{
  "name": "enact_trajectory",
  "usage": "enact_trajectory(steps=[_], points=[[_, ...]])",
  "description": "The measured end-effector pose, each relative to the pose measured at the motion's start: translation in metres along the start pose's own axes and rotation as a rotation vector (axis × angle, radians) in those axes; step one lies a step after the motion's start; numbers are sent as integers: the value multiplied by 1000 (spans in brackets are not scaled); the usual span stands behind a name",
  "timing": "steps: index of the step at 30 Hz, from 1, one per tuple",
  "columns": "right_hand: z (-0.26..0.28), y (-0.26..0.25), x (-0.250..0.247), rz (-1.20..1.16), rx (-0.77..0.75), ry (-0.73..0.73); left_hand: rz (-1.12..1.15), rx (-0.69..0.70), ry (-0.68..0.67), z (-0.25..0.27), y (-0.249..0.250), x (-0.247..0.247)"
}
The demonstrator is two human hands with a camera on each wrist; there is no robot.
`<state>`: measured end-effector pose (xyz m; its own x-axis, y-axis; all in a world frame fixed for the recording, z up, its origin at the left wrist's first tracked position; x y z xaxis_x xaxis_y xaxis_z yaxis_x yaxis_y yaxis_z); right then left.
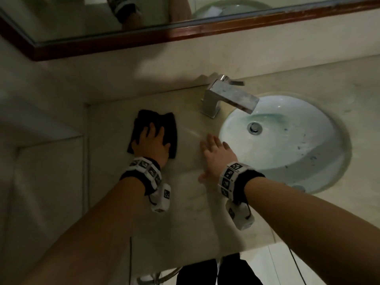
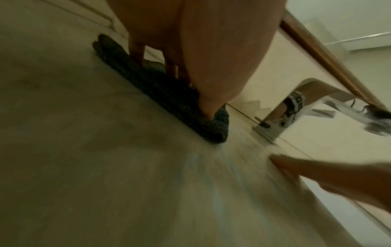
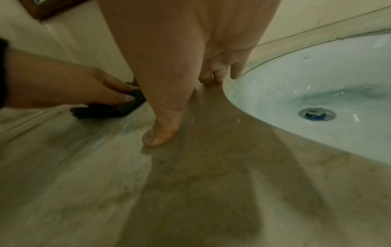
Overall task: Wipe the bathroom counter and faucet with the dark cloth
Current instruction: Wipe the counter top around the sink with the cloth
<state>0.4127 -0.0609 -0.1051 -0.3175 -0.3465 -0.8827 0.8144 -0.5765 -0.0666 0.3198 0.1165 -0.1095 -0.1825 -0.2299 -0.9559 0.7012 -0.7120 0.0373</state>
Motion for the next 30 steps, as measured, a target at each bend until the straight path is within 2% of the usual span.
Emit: enact_trajectory(steps=[7, 14, 21, 30], points=[[4, 0, -4, 29, -1, -24, 24, 35, 17, 118, 16, 24], [8, -4, -8, 67, 7, -60, 122, -113, -33, 176, -14, 46], [9, -4, -8, 67, 16, -71, 139, -208, -14, 173, -67, 47], [7, -3, -8, 27, 25, -46, 89, -265, -38, 122, -98, 32]])
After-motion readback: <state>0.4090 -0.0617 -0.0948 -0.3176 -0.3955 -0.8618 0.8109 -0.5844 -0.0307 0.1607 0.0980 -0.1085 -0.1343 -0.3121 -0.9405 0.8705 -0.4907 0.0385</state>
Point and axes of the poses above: each hand's wrist, its own z-axis away from the middle knuckle, its own x-axis out of the palm, y = z × x, the point moved 8 cm from there along -z, towards the middle knuckle, and after that the axes turned 7 degrees about y, right-handed, at the moved point
